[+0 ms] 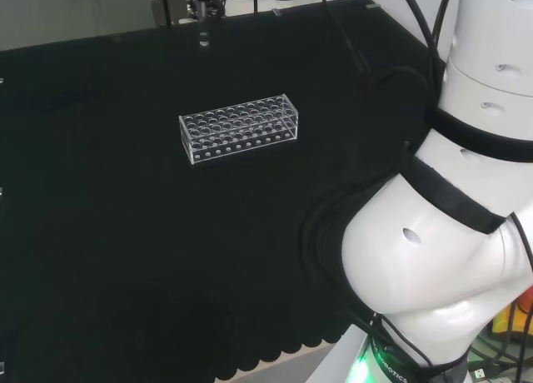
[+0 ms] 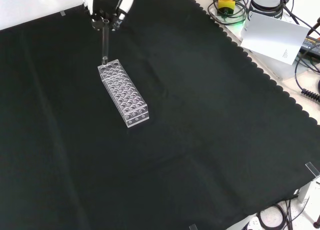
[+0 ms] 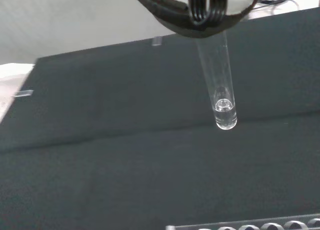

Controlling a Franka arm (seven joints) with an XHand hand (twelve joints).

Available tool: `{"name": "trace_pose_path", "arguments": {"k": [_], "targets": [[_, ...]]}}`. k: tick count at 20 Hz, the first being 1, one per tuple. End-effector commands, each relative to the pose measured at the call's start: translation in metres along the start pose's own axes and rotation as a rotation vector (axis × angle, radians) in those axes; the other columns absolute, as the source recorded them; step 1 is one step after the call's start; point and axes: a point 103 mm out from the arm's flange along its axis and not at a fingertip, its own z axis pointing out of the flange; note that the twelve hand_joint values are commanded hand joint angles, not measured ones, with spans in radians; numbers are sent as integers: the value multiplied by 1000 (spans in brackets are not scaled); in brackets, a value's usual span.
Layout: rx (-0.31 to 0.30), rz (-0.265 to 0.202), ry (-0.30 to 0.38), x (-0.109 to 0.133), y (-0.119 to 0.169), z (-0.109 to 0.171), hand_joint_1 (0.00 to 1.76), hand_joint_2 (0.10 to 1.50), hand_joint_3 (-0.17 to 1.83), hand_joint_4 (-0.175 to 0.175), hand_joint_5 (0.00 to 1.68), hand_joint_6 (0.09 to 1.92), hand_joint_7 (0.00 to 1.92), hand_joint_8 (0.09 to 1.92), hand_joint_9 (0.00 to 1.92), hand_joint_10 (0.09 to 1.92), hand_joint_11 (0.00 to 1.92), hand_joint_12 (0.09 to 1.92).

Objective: Shake the test tube.

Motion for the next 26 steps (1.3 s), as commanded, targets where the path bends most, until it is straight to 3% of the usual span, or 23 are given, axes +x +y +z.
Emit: {"name": "trace_pose_path", "arguments": {"k": [1, 6, 9, 12, 17, 22, 26], "targets": [[13, 190, -93, -91, -8, -4, 1414, 1006, 0, -175, 1228, 267, 1241, 921, 1171, 681, 1082, 1069], [-2, 378, -130, -166, -18, -19, 1414, 1006, 0, -175, 1229, 264, 1242, 920, 1171, 680, 1083, 1069], [-26, 454, -153, -200, -24, -34, 1414, 1005, 0, -175, 1230, 263, 1242, 920, 1172, 679, 1083, 1069], [-53, 498, -153, -218, -26, -48, 1414, 1005, 0, -175, 1231, 261, 1242, 919, 1172, 679, 1083, 1069], [-63, 477, -130, -209, -21, -49, 1415, 1005, 0, -175, 1232, 258, 1243, 919, 1172, 678, 1083, 1068], [-45, 383, -100, -170, -12, -33, 1415, 1005, 0, -175, 1234, 255, 1243, 918, 1172, 678, 1083, 1068], [-26, 303, -37, -129, -3, -19, 1415, 1005, 0, -175, 1235, 253, 1243, 918, 1172, 677, 1083, 1068]]}}
